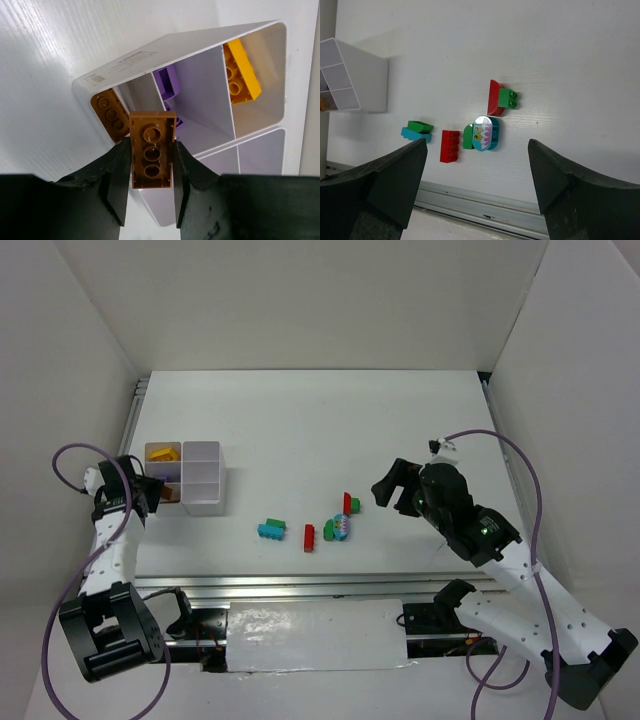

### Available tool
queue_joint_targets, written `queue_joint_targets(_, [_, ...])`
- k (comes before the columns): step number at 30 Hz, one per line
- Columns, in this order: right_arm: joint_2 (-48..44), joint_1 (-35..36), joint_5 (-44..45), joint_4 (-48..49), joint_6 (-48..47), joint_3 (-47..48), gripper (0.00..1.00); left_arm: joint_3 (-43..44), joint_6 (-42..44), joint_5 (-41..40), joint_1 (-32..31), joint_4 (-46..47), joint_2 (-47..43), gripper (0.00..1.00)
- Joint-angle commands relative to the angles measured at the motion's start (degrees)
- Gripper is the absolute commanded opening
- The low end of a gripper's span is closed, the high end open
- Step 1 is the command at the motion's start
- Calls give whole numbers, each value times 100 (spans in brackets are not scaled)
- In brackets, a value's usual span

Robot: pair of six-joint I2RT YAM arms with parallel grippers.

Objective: Sort the legos into containers by color

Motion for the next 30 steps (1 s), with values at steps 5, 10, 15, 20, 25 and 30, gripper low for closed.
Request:
queue_joint_targets(5, [-2,-18,-77,288,-141,-61,89,-202,-157,-46,113,341,-61,24])
queue_joint_targets(10, [-11,-18,-95,244,-185,-44,89,-316,-210,103,210,517,-26,34])
queue_joint_targets(15, [24,-27,-147,253,-220,-8,89,-299,-192,156,236,543,-43,49])
queue_joint_targets(20, [94,-18,-253,297,-238,9,89,-334,-175,226,289,578,-113,64])
queue_joint_targets(25, [112,-18,-262,305,-264,9,89,-299,-157,331,359,578,-26,70])
queue_joint_targets(30, [226,-18,-323,402,-308,-113,89,-132,106,551,377,430,-350,76])
